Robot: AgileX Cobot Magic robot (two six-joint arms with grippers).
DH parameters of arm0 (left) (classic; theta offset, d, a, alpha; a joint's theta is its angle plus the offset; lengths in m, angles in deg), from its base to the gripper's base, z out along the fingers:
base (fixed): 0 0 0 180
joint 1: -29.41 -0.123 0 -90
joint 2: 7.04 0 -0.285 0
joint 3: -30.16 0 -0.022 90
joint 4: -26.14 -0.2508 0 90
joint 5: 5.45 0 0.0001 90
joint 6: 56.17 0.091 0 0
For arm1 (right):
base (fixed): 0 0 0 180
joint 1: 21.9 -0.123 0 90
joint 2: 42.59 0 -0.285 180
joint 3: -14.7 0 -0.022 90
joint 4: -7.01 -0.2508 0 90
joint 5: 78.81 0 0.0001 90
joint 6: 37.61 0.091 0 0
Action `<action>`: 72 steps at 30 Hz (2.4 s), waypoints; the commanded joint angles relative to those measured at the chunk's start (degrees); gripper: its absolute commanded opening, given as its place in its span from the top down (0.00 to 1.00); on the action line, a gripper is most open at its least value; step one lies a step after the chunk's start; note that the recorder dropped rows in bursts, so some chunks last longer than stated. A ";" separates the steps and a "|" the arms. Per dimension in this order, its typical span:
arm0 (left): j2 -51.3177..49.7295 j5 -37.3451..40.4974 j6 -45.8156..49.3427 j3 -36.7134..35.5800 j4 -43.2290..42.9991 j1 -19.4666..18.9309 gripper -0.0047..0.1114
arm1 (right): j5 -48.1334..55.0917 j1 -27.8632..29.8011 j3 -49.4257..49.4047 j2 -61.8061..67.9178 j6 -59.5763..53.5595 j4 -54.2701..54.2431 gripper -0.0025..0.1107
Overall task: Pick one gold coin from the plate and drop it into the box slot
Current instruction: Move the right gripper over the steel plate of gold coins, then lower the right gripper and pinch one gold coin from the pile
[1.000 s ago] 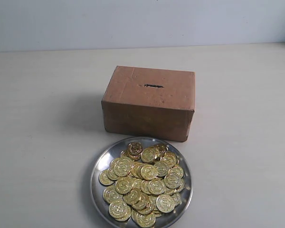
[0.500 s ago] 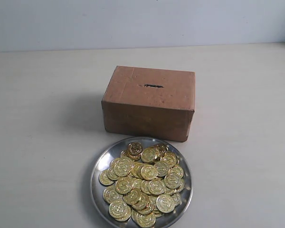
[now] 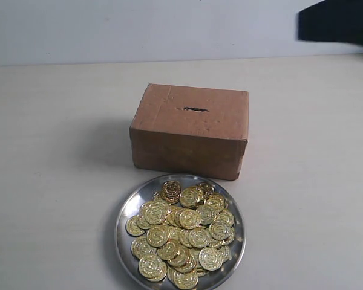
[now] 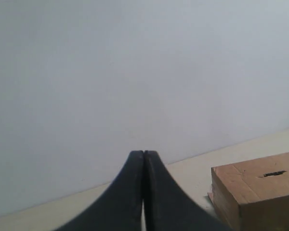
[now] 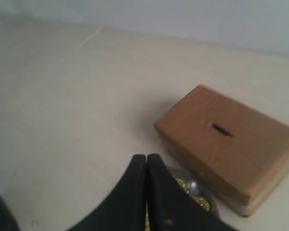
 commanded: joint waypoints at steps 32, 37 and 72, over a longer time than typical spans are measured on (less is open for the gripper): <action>0.25 0.94 3.48 -0.74 -0.09 3.25 0.96 | -4.85 -36.14 24.09 59.69 40.20 51.57 0.40; 0.25 0.94 3.36 -0.74 -0.09 3.26 0.96 | -3.27 -36.14 24.09 62.32 41.56 51.57 0.42; 0.25 0.94 3.25 -0.74 -0.09 3.41 0.96 | -2.19 -36.14 24.09 63.87 41.45 47.43 0.51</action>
